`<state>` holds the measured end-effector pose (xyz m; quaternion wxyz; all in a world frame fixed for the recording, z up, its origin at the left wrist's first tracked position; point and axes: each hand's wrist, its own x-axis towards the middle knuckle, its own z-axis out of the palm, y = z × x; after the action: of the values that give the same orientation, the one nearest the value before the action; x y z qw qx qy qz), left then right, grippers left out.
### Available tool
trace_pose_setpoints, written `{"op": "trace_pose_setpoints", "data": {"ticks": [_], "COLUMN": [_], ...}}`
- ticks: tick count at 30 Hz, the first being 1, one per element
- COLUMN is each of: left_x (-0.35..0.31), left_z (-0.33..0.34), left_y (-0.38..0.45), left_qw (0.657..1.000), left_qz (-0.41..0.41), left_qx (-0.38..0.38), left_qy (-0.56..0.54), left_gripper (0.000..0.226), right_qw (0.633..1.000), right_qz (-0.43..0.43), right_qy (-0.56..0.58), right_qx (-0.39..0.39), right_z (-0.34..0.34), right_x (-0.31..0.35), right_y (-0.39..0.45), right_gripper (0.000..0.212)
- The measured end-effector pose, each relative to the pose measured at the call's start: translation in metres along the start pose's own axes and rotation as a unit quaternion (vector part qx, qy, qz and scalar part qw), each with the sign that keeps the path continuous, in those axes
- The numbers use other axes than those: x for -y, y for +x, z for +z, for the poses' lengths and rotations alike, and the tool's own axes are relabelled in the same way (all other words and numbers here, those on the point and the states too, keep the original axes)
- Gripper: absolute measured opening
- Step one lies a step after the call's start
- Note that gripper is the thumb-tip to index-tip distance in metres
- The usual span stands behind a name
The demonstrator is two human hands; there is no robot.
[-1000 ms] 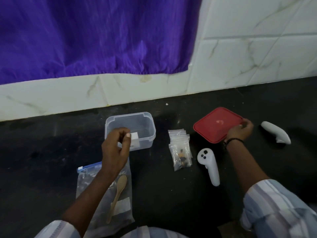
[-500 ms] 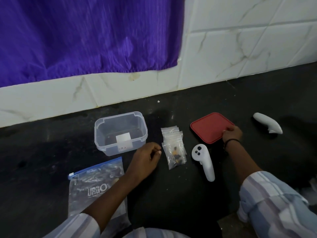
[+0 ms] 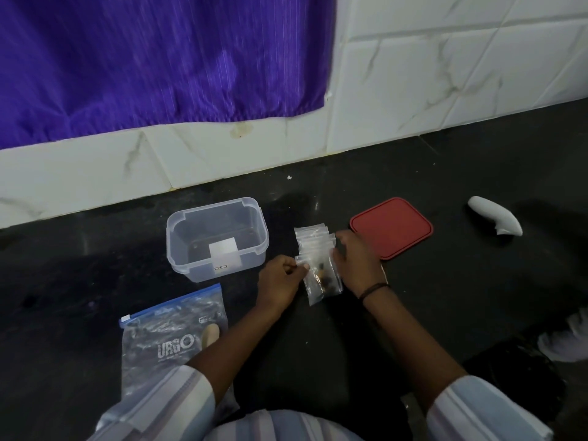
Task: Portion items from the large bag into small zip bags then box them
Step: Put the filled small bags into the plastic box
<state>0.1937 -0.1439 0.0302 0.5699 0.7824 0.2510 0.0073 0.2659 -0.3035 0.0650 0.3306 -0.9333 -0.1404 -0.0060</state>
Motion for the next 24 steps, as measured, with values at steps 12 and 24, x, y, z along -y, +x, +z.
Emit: {"op": "trace_pose_setpoints", "data": {"ticks": [12,24], "left_x": [-0.007,-0.029], "left_z": [0.005,-0.033], "left_y": [-0.007,-0.039], "left_qw": [0.998,0.988], "left_qz": [0.036,0.079], "left_qx": [-0.002,-0.005], "left_qy": [-0.047,-0.132], "left_gripper": [0.004,0.009], "right_qw": [0.983,0.994], "right_qz": [0.003,-0.002], "right_qy": [-0.132,0.021], "right_qx": [0.127,0.104], "right_z": [0.01,-0.011], "right_x": [-0.002,0.0], "right_y": [0.02,0.008], "right_gripper": [0.044,0.019]}}
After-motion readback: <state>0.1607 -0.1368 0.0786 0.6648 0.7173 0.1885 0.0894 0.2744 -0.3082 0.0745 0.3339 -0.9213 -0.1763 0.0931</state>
